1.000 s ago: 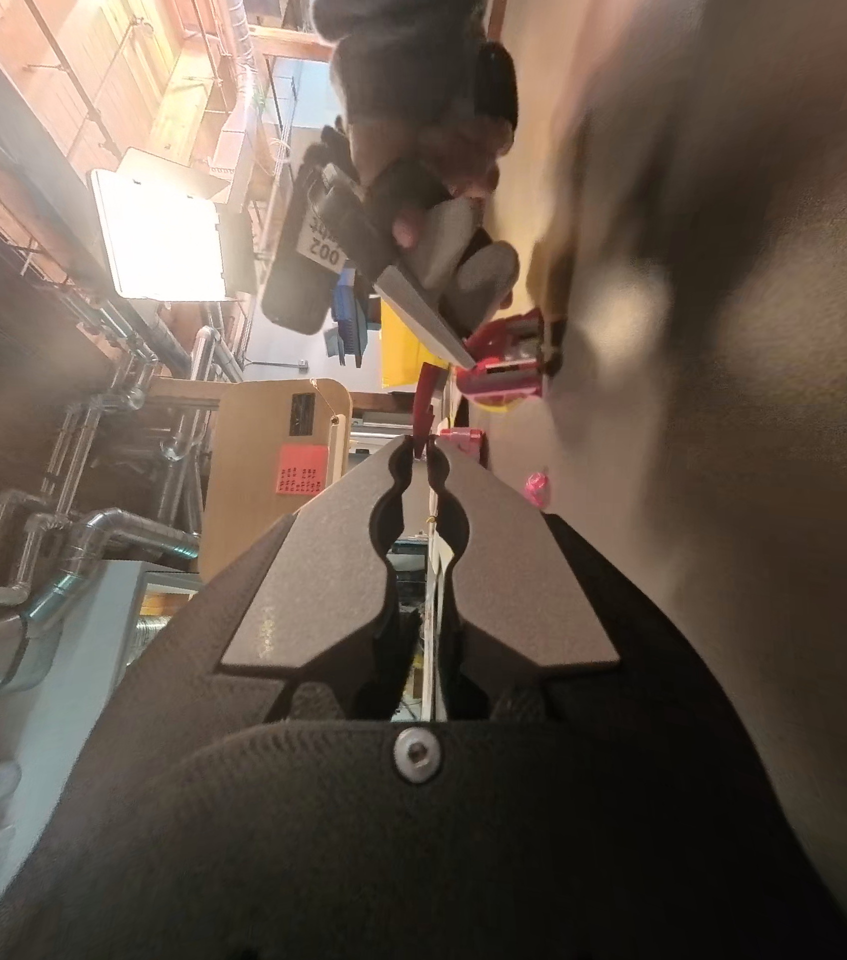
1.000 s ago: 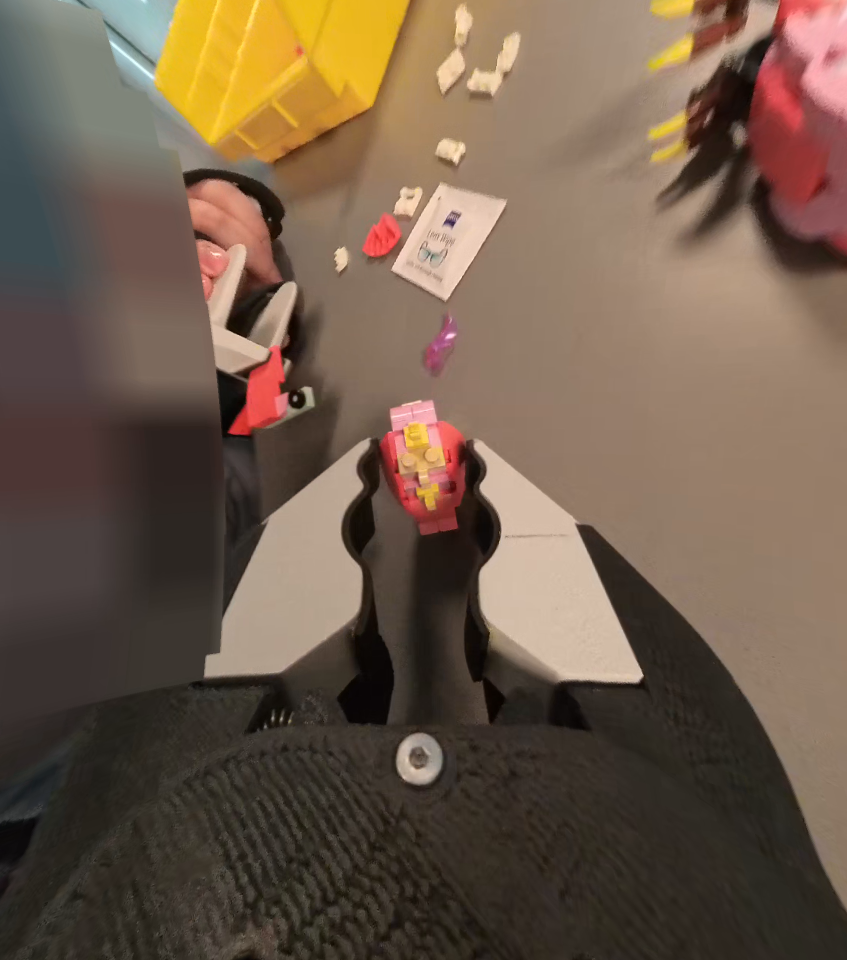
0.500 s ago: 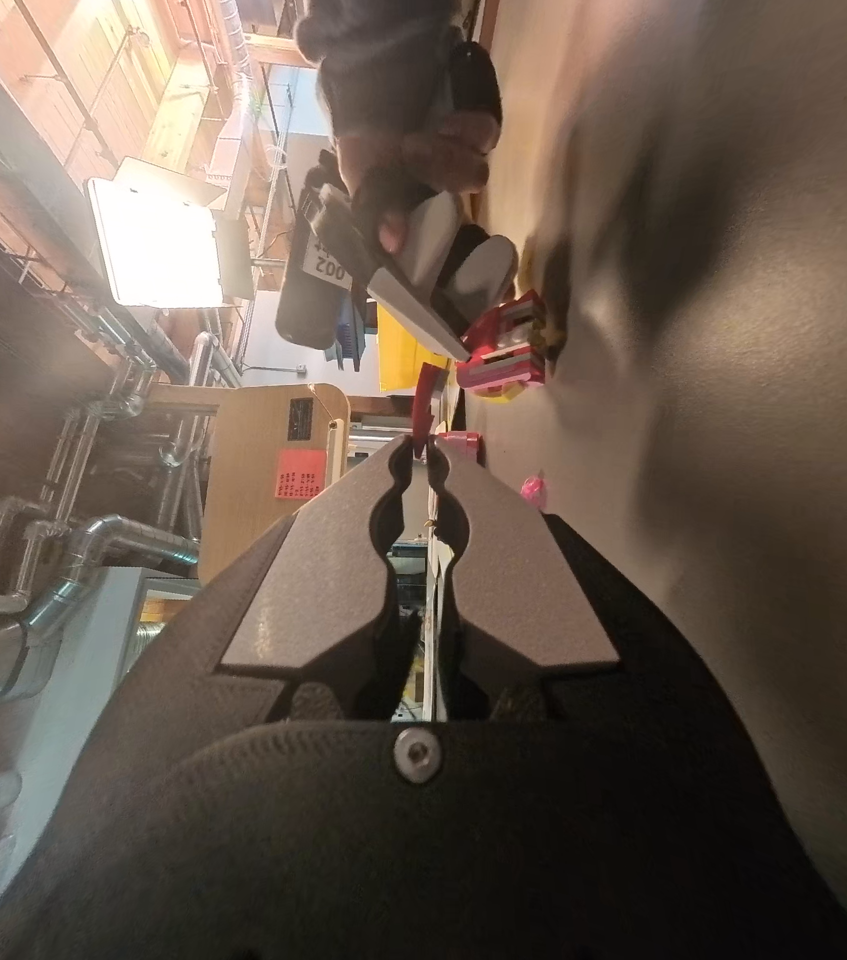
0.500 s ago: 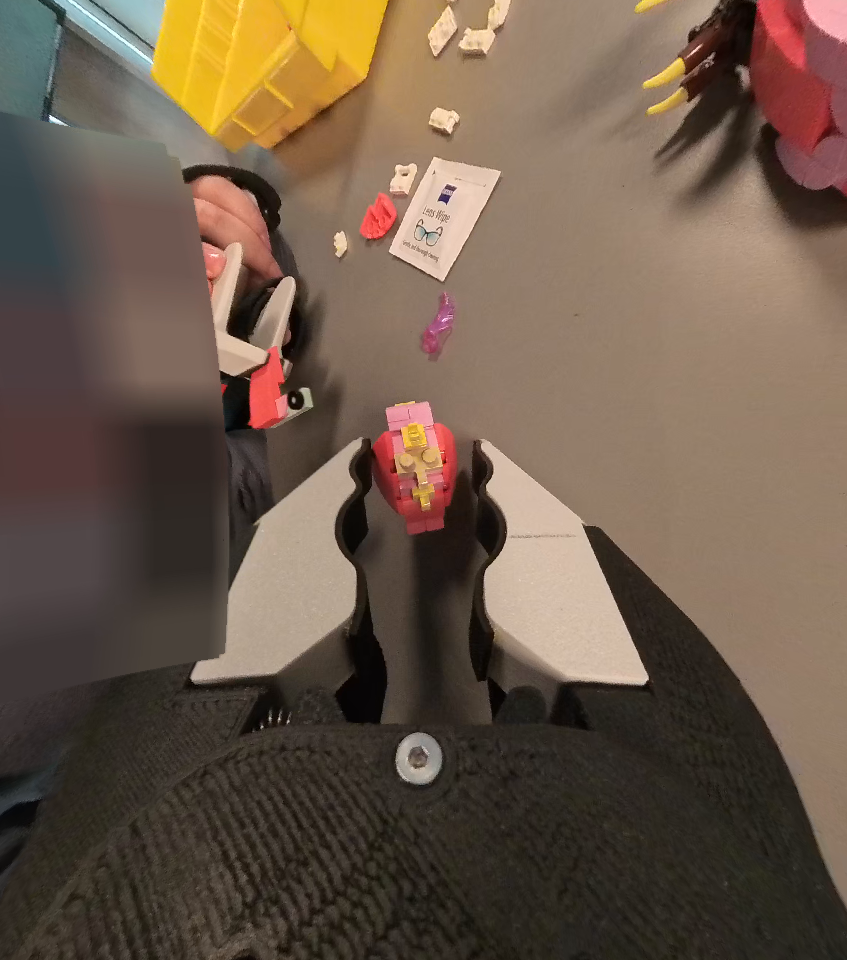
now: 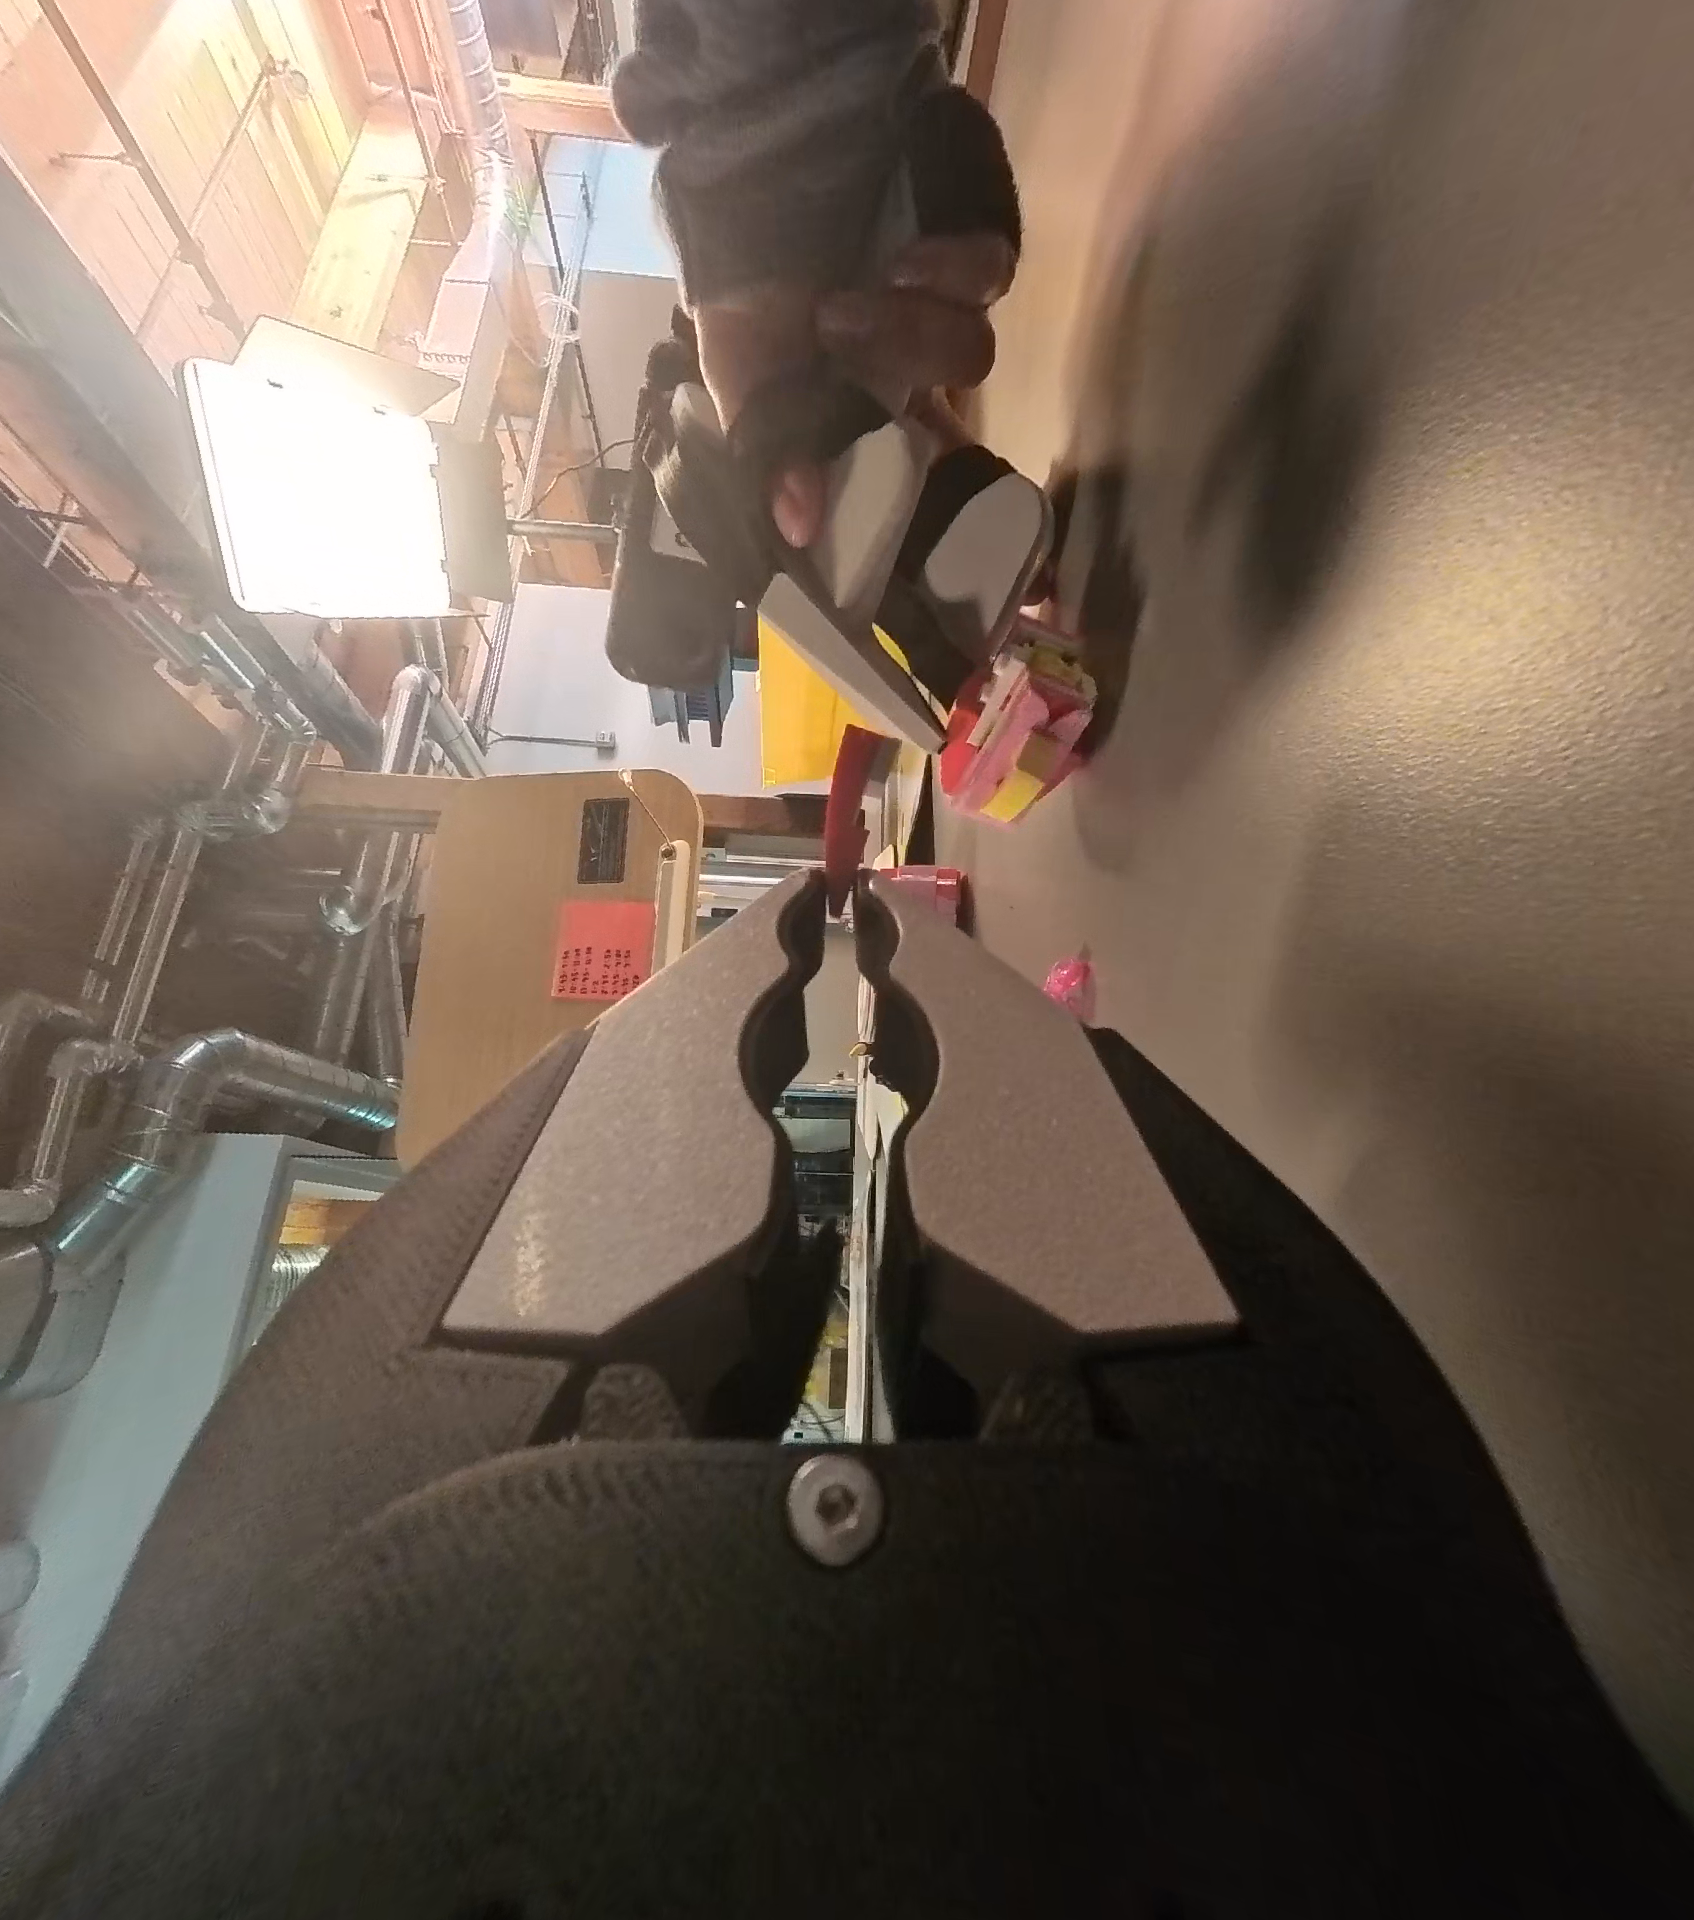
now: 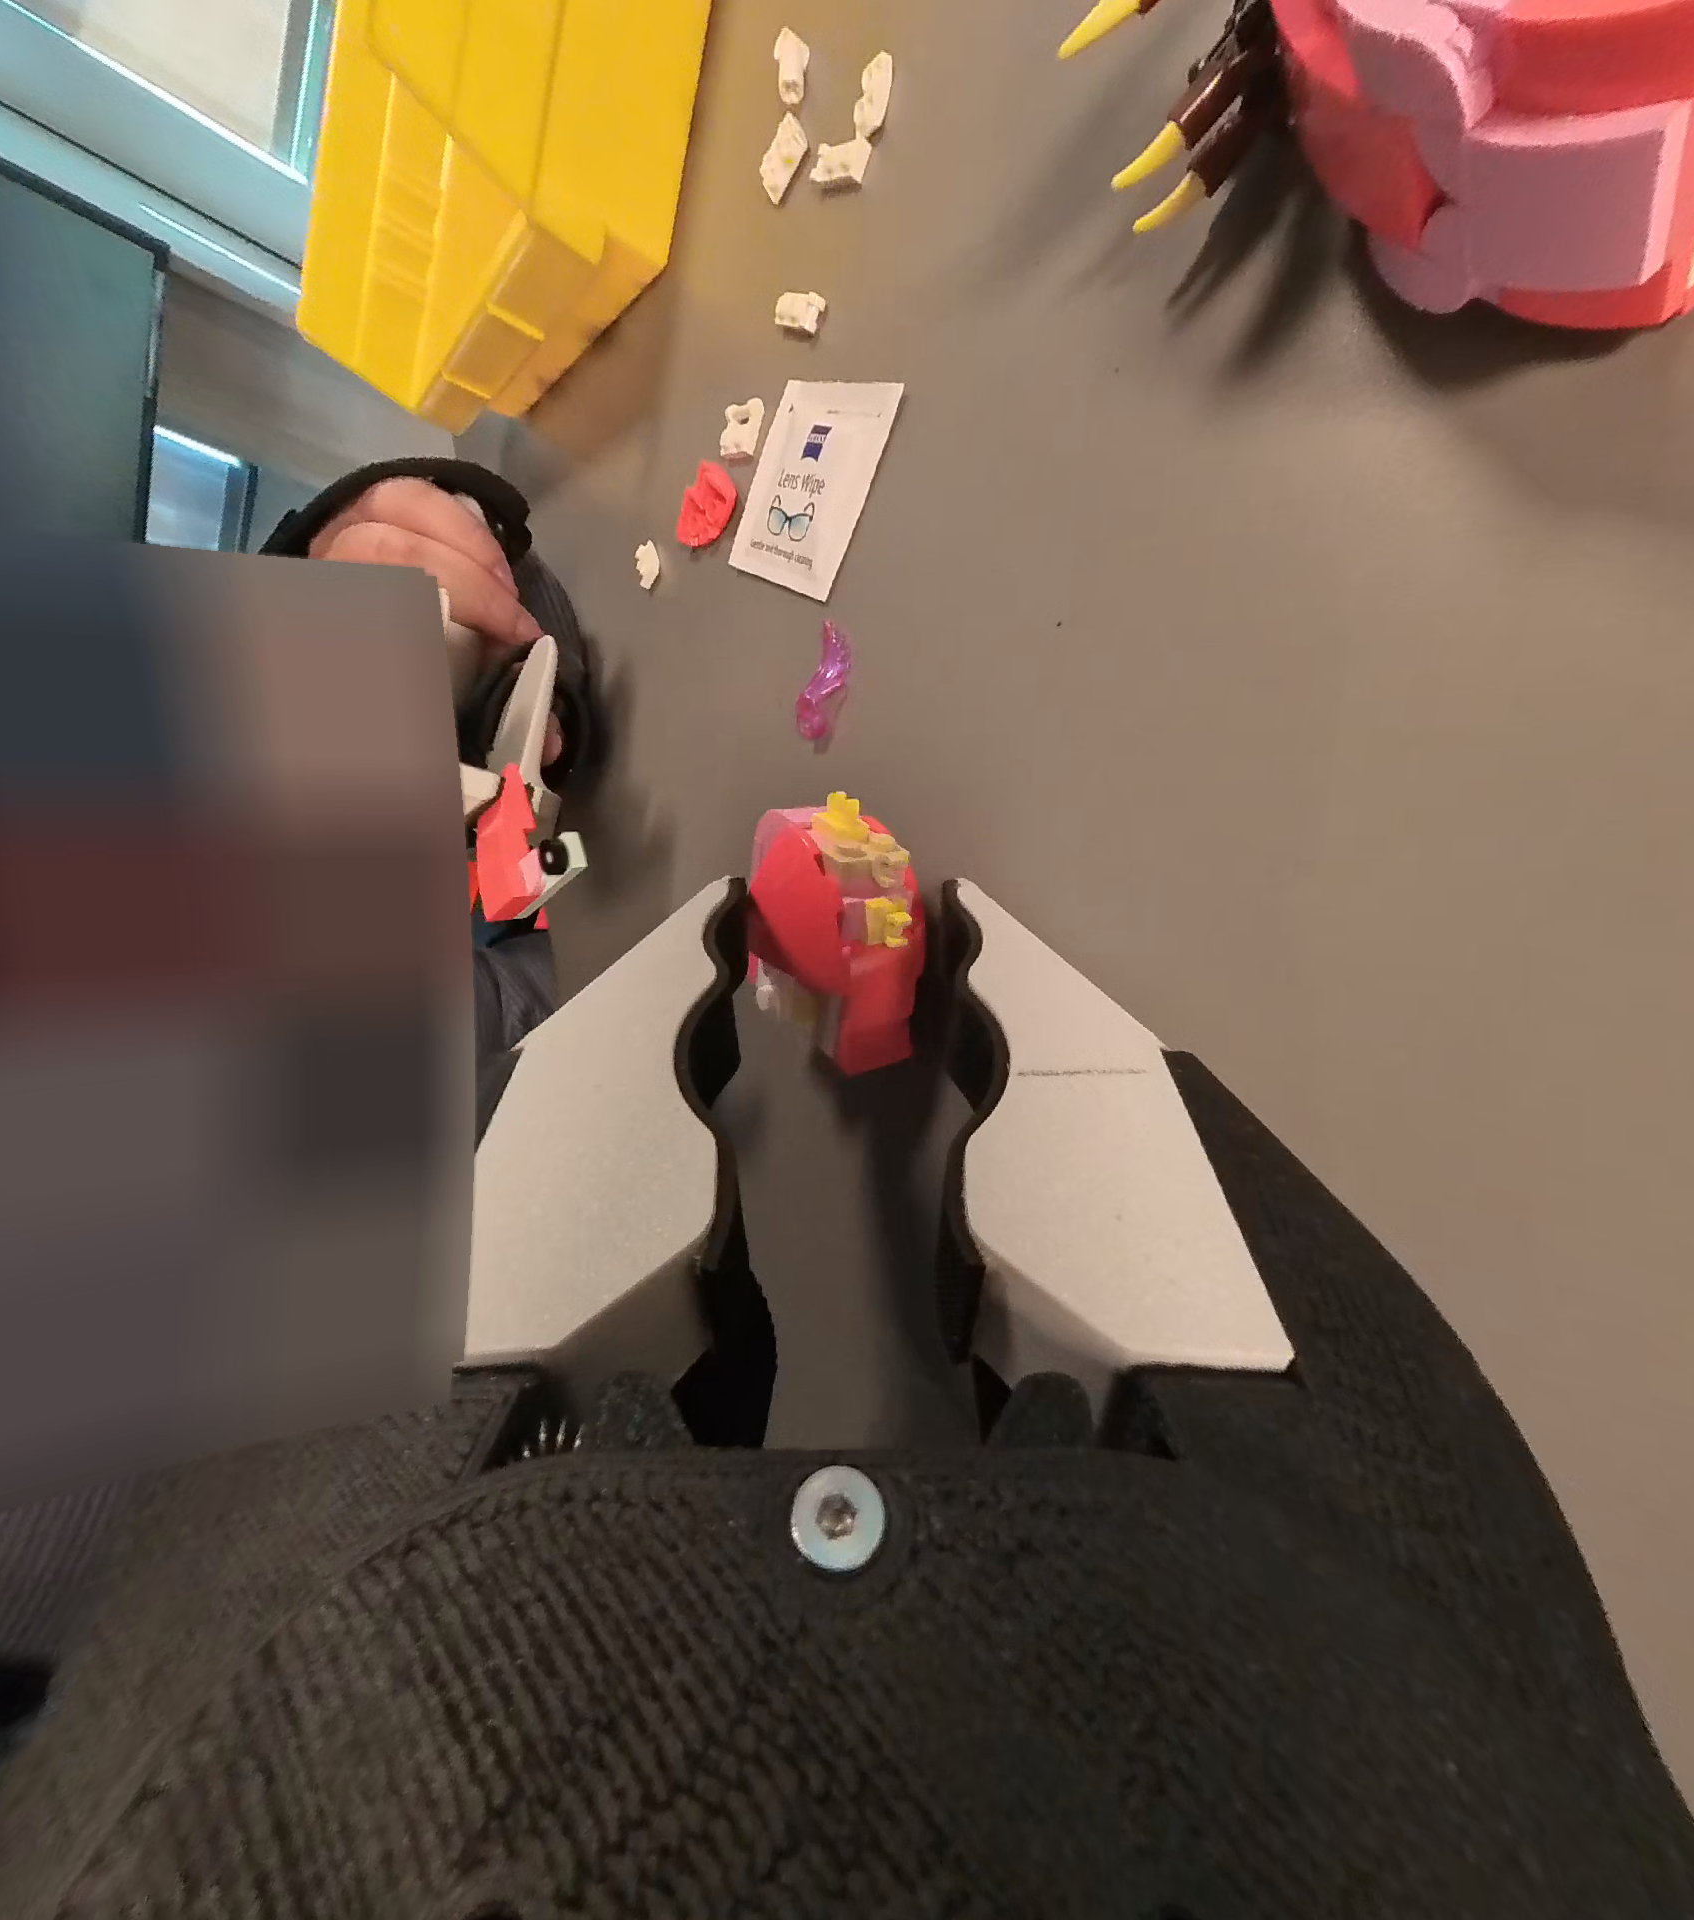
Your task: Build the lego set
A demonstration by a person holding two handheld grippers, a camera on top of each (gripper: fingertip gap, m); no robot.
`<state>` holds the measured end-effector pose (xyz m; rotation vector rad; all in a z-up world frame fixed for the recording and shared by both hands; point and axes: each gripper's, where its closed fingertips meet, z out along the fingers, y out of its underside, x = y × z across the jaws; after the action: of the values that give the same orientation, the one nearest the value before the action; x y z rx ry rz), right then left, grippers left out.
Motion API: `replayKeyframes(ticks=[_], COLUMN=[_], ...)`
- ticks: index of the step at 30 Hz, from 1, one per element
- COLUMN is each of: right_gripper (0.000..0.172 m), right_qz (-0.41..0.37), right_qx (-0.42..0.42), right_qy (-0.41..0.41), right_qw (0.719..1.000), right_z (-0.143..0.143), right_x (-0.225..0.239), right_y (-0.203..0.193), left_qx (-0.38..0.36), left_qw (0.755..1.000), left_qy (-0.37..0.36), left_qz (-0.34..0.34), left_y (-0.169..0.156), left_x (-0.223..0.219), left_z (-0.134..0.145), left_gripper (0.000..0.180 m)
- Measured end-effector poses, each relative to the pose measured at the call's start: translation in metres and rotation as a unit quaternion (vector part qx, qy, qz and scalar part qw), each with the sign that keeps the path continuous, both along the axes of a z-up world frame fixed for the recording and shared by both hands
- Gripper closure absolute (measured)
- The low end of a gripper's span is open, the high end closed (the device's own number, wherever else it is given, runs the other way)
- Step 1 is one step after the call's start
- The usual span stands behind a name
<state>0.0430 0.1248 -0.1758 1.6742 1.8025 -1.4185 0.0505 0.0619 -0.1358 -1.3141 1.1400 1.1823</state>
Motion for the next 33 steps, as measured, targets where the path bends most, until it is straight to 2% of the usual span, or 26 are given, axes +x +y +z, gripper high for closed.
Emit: replayKeyframes(ticks=[14,16,19,24,27,31,33], right_gripper=[0.119,0.118,0.117,0.12,0.123,0.128,0.13], right_qz=[-0.05,-0.065,-0.074,-0.067,-0.066,-0.081,-0.087], right_qx=[0.044,0.044,0.059,0.139,0.208,0.283,0.301], right_qy=[0.033,0.062,0.147,0.308,0.384,0.446,0.482], right_qw=[0.997,0.995,0.985,0.939,0.897,0.845,0.818], right_z=[0.002,0.009,0.028,0.056,0.058,0.05,0.057], right_x=[0.009,0.009,0.013,0.026,0.033,0.04,0.042], right_y=[0.01,0.014,0.013,-0.007,-0.018,-0.016,-0.015], left_qx=[0.0,0.002,0.009,0.035,0.062,0.052,0.045], left_qw=[1.0,1.0,1.0,0.999,0.996,0.994,0.992], left_qy=[0.002,0.003,0.002,-0.001,-0.004,-0.03,-0.042], left_qz=[0.0,0.002,0.008,0.037,0.069,0.094,0.107], left_y=[-0.001,-0.001,-0.001,0.0,0.001,0.006,0.011], left_x=[0.0,0.0,-0.003,-0.011,-0.019,-0.026,-0.027], left_z=[0.0,0.001,0.003,0.012,0.021,0.018,0.016], left_gripper=[0.177,0.176,0.176,0.177,0.177,0.177,0.177])
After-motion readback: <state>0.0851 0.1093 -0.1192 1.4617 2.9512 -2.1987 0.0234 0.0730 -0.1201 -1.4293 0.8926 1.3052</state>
